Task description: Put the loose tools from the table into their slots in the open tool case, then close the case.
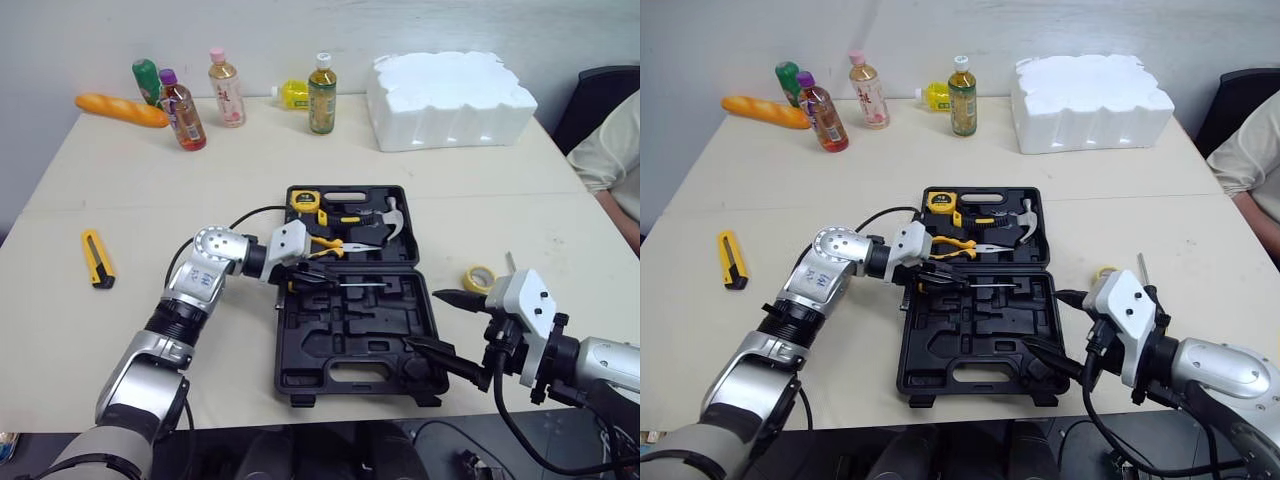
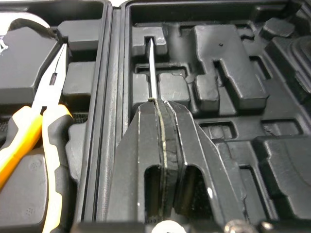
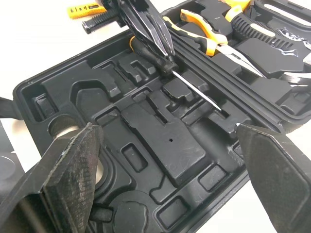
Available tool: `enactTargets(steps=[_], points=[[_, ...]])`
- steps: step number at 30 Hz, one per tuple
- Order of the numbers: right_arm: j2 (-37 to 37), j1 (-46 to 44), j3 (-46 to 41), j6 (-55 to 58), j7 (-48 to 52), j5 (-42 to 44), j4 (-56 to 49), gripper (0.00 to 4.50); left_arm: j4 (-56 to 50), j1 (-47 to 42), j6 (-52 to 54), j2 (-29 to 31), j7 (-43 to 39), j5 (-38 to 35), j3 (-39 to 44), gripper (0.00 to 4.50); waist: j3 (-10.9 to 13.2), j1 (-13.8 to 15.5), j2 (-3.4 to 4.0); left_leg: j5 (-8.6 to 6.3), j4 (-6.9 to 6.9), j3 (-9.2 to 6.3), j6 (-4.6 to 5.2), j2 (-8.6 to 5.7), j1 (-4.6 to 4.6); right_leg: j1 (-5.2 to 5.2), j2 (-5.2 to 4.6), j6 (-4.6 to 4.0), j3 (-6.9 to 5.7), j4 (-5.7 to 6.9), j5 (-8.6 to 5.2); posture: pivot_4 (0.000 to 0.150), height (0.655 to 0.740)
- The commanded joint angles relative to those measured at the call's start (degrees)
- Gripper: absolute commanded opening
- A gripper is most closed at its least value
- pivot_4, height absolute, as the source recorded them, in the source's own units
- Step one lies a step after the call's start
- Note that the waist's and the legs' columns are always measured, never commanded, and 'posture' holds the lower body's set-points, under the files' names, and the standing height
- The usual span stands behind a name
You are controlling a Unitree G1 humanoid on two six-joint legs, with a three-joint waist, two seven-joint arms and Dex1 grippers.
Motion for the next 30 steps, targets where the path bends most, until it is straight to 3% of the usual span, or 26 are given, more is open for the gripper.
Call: enactTargets(steps=[1, 7, 12, 20, 23, 26, 29, 30], points=[[0.1, 0.0, -0.3, -0.9, -0.4, 0.2, -1.6, 4.5, -0.7, 0.4, -0.8, -0.2, 0.2, 1.1, -0.7, 0.03, 0.0, 0.0, 0.0, 0.0, 0.0, 0.0, 0.0, 0.0, 0.0, 0.0, 0.0, 0.0, 0.0, 0.0, 0.0, 0.15, 0.74], [-0.4, 0.0, 0.1, -0.7, -0.5, -0.6, -1.3, 4.5, -0.4, 0.3, 3.1, 0.3, 0.0, 3.8, -3.0, 0.03, 0.0, 0.0, -0.01, -0.01, 0.0, 0.0, 0.01, 0.0, 0.04, 0.03, -0.01, 0.0, 0.0, 0.0, 0.0, 0.15, 0.74], [0.0, 0.2, 0.3, -0.5, -0.7, -0.5, -1.2, 4.5, 0.3, 1.6, -3.0, 1.6, 0.9, 9.7, -7.4, 0.03, -0.3, 0.2, -0.05, -0.02, 0.0, -0.01, 0.02, -0.01, 0.15, 0.15, -0.03, 0.0, 0.01, -0.24, 0.0, 0.15, 0.74], [0.8, -1.0, 3.7, -0.7, -1.4, -2.3, 0.9, 4.5, 6.6, 0.6, -2.5, 0.6, 6.2, 16.1, -11.0, 0.03, -1.0, 1.3, -0.06, -0.25, 0.01, -0.02, 0.4, -0.04, 0.42, 0.46, -0.12, 0.03, 0.03, -0.33, 0.02, 0.15, 0.74], [0.9, -0.9, 3.8, -1.0, -1.0, -2.5, 1.4, 4.5, 4.8, 1.7, -5.1, 1.5, 3.6, 15.0, -11.7, 0.03, -1.2, 1.3, -0.05, -0.53, -0.04, -0.08, 0.49, 0.1, 1.15, 1.33, -0.37, 0.02, 0.02, -0.67, 0.01, 0.15, 0.74], [0.7, -0.9, 3.6, -1.6, -0.6, -3.8, 2.7, 4.5, 4.3, 1.3, -3.4, 1.2, 3.8, 13.2, -9.7, 0.03, -1.5, 1.2, 0.03, -0.61, -0.06, -0.1, 0.46, 0.19, 1.15, 1.32, -0.37, -0.02, 0.0, -0.77, 0.01, 0.15, 0.74], [0.1, 0.1, 2.2, -4.7, 0.7, -7.3, 3.9, 4.5, 1.0, 0.9, -0.7, 0.9, 1.6, 5.0, -3.3, 0.03, -1.5, 1.1, 0.07, -0.61, -0.07, -0.08, 0.46, 0.19, 1.04, 1.18, -0.37, -0.02, 0.0, -0.75, 0.01, 0.15, 0.74], [0.4, 0.1, 1.1, -6.1, 0.6, -8.8, 4.7, 4.5, -1.9, 1.3, 2.3, 1.4, -0.4, 0.3, -0.3, 0.32, -1.4, 0.9, 0.13, -0.61, -0.07, -0.08, 0.45, 0.19, 1.0, 1.13, -0.37, -0.02, -0.01, -0.74, 0.01, 0.15, 0.74]])
